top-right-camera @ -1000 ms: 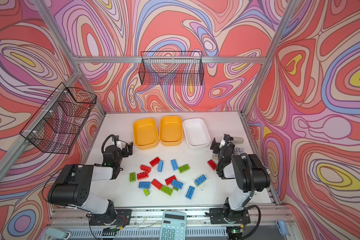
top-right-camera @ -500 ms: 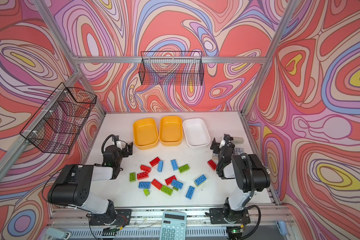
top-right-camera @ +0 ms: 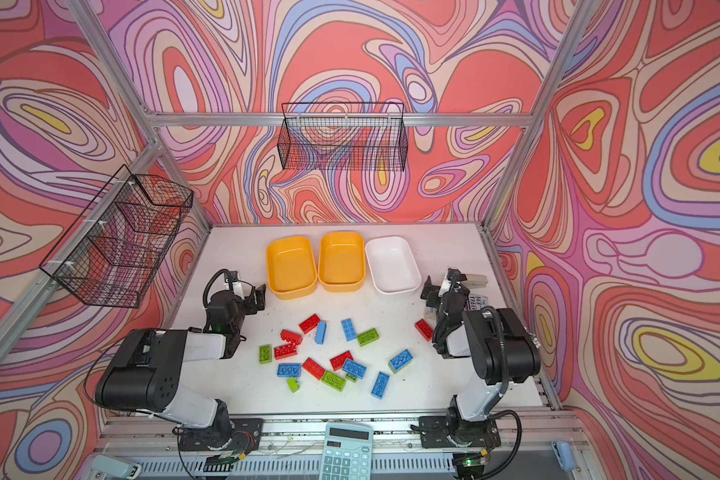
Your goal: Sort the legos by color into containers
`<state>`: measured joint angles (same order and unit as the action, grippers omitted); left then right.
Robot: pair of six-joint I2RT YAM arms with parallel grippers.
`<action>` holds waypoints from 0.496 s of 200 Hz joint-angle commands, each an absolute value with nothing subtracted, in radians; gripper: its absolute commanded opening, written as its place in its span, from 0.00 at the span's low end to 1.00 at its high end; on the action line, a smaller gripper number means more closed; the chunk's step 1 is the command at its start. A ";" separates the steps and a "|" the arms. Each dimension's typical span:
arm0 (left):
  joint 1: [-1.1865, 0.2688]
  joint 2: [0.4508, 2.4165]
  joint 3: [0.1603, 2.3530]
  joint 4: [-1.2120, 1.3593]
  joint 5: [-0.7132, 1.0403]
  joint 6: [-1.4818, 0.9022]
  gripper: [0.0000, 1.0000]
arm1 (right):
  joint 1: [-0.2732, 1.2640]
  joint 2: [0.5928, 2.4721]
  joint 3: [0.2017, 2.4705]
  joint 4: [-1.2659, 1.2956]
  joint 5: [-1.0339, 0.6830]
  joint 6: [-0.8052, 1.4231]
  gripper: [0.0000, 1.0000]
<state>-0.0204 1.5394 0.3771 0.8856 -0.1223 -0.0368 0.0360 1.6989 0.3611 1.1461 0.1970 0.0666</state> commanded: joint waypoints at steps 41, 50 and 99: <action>-0.021 1.491 0.410 0.791 -0.105 -0.021 1.00 | 0.050 1.618 0.434 0.972 0.340 0.089 0.98; -0.021 1.459 0.421 0.742 -0.112 -0.023 1.00 | 0.052 1.572 0.486 0.828 0.394 0.119 0.98; -0.103 1.278 0.490 0.548 -0.244 -0.006 1.00 | 0.072 1.417 0.745 0.119 0.534 0.322 0.95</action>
<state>-0.0483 1.3605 0.4648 0.6411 -0.1627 -0.0319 0.0582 1.4780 0.6670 0.5434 0.4316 0.1963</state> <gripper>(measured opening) 0.997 0.954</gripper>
